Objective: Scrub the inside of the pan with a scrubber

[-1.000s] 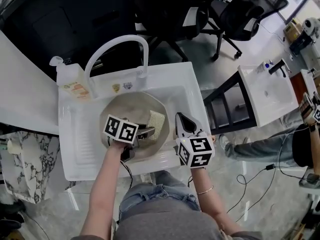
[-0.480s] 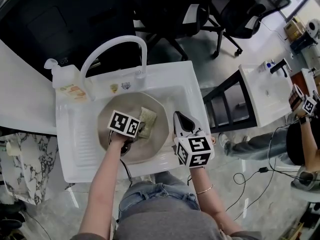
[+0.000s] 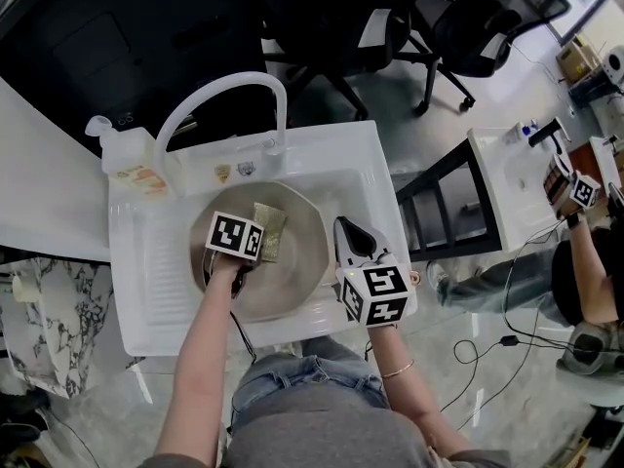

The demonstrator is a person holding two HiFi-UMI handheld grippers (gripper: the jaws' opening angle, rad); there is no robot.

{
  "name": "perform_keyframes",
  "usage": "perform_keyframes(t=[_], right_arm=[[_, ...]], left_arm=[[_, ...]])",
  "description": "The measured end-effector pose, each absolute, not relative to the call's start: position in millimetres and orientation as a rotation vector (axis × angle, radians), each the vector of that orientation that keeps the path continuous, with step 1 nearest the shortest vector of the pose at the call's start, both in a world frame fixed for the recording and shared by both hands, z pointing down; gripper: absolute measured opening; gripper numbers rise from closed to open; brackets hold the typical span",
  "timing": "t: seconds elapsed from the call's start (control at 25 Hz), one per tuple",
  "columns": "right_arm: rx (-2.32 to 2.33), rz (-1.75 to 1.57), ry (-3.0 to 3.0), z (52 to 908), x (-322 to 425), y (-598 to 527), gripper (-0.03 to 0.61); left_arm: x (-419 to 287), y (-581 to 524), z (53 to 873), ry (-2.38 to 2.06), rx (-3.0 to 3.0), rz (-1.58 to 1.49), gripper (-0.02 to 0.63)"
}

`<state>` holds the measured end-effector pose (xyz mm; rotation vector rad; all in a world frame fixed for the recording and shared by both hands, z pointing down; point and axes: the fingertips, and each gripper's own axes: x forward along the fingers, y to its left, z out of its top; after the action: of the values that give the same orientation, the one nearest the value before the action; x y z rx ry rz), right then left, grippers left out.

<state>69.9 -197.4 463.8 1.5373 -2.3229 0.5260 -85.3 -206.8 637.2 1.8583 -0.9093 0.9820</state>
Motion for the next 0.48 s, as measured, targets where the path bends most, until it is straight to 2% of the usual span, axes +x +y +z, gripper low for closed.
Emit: perform_keyframes(t=[0.48], right_arm=[[1.512, 0.519, -2.343, 461.2, 66.8, -196.9, 0.011]], left_arm=[[-136.9, -225.8, 627.7, -1.124, 1.841, 1.241, 0.063]])
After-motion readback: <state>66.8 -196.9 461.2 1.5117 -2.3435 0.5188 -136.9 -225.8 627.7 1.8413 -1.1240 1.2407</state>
